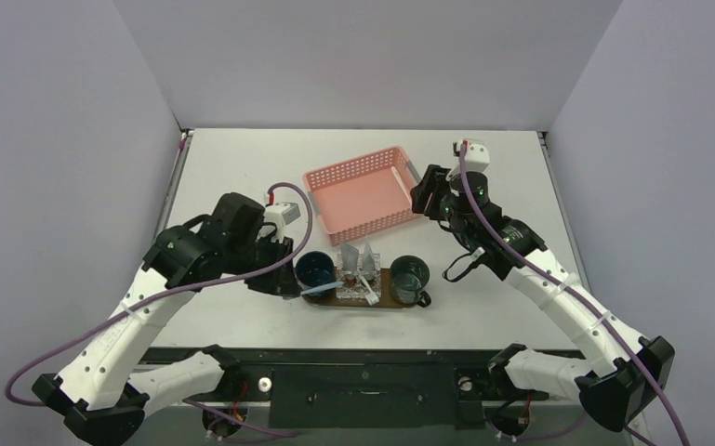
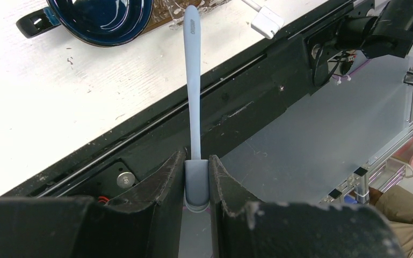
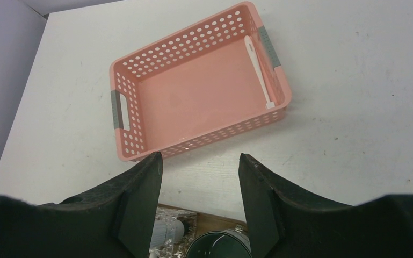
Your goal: Prepare toiletry sets of a toothbrush and toothpaste on the tray
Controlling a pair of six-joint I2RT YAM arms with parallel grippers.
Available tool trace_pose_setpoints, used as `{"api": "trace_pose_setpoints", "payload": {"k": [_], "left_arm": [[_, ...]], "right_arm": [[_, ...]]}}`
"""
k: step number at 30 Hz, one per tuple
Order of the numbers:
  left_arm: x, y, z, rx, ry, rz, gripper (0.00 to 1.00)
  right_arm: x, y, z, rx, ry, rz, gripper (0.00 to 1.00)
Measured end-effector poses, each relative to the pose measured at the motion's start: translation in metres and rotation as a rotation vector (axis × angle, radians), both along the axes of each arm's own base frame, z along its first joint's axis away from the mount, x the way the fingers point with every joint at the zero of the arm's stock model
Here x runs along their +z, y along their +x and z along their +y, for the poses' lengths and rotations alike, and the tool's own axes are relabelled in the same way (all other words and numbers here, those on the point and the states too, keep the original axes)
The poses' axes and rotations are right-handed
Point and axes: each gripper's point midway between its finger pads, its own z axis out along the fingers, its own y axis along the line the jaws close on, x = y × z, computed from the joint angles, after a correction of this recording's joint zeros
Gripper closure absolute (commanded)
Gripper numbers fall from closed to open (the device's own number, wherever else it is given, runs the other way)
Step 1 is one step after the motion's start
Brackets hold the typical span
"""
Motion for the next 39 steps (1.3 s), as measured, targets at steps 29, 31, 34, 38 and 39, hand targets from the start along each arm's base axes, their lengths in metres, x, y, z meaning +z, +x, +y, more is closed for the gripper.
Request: {"api": "trace_pose_setpoints", "payload": {"k": [29, 31, 34, 38, 39], "left_arm": [[-0.037, 0.036, -0.028, -0.041, 0.090, 0.077, 1.00], [-0.039, 0.039, -0.031, -0.044, 0.092, 0.077, 1.00], [-0.042, 0.042, -0.033, -0.049, 0.096, 0.077, 1.00], [-0.046, 0.048, -0.037, -0.057, 0.101, 0.076, 1.00], [-0.048, 0.049, -0.038, -0.058, 0.102, 0.078, 1.00]], "right_arm": [[-0.023, -0.008, -0.016, -0.014, -0.014, 0.036, 0.49], [-0.024, -0.008, -0.017, -0.017, -0.014, 0.037, 0.49], [-0.025, -0.008, -0.017, -0.019, -0.015, 0.039, 0.49], [-0.030, -0.008, -0.019, -0.021, -0.019, 0.049, 0.49], [-0.032, -0.009, -0.019, -0.021, -0.021, 0.052, 0.49]]}}
